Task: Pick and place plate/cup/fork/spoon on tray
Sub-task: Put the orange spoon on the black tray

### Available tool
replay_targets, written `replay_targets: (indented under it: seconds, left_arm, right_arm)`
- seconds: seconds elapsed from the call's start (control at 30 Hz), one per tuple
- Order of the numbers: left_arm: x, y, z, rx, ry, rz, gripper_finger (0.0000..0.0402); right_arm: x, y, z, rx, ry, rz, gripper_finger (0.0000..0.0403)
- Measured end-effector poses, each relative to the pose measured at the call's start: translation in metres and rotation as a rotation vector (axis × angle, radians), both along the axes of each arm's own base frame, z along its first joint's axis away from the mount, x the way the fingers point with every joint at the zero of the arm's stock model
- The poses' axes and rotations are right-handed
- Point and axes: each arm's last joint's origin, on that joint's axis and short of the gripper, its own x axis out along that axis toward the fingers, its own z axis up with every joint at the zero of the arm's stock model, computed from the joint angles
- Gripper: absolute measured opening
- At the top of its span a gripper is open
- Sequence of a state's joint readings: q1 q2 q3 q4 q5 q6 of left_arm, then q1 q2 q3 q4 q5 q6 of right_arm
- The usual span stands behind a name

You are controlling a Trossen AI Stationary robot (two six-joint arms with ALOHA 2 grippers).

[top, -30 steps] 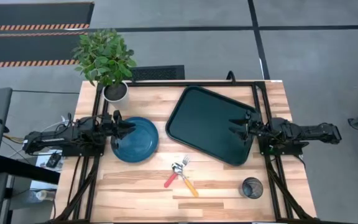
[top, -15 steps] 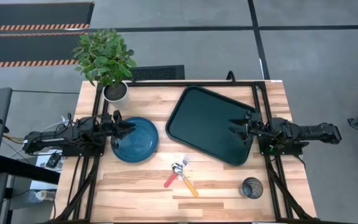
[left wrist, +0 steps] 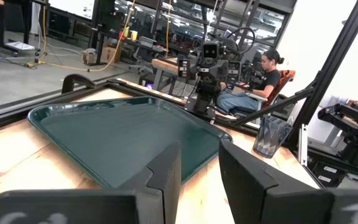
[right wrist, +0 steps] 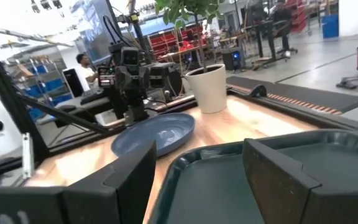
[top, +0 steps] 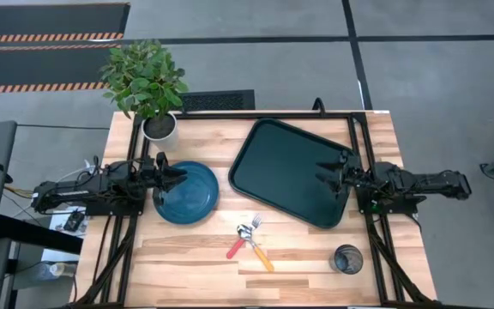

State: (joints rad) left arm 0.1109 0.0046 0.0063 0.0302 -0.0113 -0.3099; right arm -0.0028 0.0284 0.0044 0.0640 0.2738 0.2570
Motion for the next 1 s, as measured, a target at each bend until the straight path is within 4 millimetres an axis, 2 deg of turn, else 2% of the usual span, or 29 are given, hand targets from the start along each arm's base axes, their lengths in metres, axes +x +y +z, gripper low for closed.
replay_targets:
  seconds: [0.3, 0.43, 0.7, 1.0]
  left_arm:
    - [0.000, 0.000, 0.000, 0.002, -0.004, 0.002, 0.0096]
    - [-0.001, 0.003, 0.006, 0.040, -0.054, 0.102, 0.0096]
    - [-0.002, 0.005, 0.007, -0.107, -0.093, 0.171, 0.0096]
    - [-0.002, 0.006, 0.009, -0.152, -0.125, 0.187, 0.0096]
  right_arm:
    - [-0.001, -0.002, 0.008, -0.007, -0.084, -0.023, 0.0265]
    - [-0.002, -0.002, 0.012, 0.009, -0.133, -0.023, 0.0265]
    - [-0.002, -0.002, 0.015, 0.024, -0.167, -0.018, 0.0265]
    - [-0.002, -0.001, 0.015, 0.137, -0.195, 0.006, 0.0265]
